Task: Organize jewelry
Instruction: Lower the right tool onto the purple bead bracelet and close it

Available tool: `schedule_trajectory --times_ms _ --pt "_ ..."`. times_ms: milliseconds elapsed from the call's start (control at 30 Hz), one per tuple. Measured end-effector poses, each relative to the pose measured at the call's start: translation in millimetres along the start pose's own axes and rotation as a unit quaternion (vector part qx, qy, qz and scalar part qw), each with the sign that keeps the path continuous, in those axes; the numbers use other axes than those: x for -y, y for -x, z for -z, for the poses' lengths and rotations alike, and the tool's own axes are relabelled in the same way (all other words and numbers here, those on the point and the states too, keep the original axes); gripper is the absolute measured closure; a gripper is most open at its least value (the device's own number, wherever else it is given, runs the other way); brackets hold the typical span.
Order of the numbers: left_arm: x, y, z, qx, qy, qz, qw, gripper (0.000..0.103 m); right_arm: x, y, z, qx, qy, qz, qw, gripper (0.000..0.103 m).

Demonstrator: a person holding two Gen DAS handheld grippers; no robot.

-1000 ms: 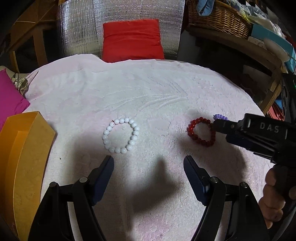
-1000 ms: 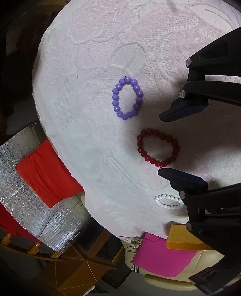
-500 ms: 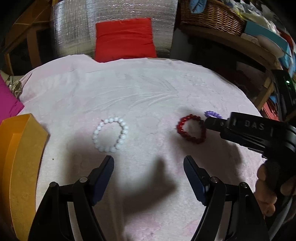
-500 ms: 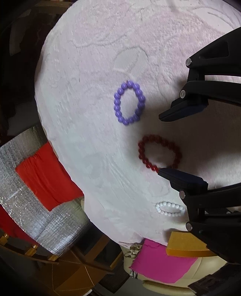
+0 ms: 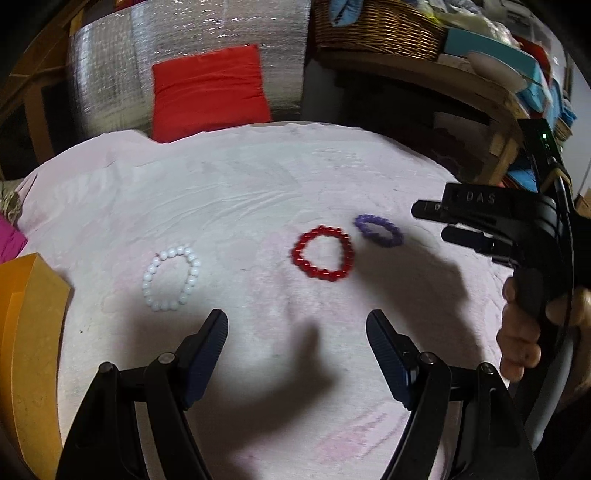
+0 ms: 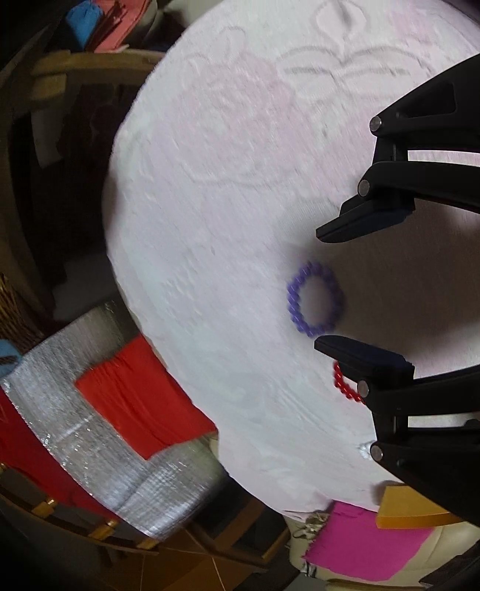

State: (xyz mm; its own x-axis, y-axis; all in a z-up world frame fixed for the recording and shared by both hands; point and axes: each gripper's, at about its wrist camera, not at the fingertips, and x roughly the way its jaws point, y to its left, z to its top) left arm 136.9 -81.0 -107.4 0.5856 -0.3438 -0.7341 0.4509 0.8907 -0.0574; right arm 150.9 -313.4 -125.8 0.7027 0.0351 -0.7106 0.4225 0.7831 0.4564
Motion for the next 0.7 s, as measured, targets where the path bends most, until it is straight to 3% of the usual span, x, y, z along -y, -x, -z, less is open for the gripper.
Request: schedule_trajectory --times_ms 167,333,533,700 --pt "30.2 13.0 11.4 0.002 -0.039 0.043 0.9983 0.025 36.2 38.2 -10.1 0.047 -0.031 0.023 0.998 0.047" --pt "64.5 22.5 27.1 -0.008 -0.093 0.096 0.991 0.025 74.4 67.6 -18.0 0.073 -0.074 0.049 0.993 0.047" --pt "80.2 20.9 35.6 -0.017 -0.119 0.106 0.9871 0.025 89.5 60.9 -24.4 0.062 -0.096 0.052 0.992 0.047" --pt "86.2 15.1 44.9 -0.032 -0.133 0.102 0.9853 0.025 68.2 41.7 -25.2 0.037 -0.064 0.028 0.997 0.047"
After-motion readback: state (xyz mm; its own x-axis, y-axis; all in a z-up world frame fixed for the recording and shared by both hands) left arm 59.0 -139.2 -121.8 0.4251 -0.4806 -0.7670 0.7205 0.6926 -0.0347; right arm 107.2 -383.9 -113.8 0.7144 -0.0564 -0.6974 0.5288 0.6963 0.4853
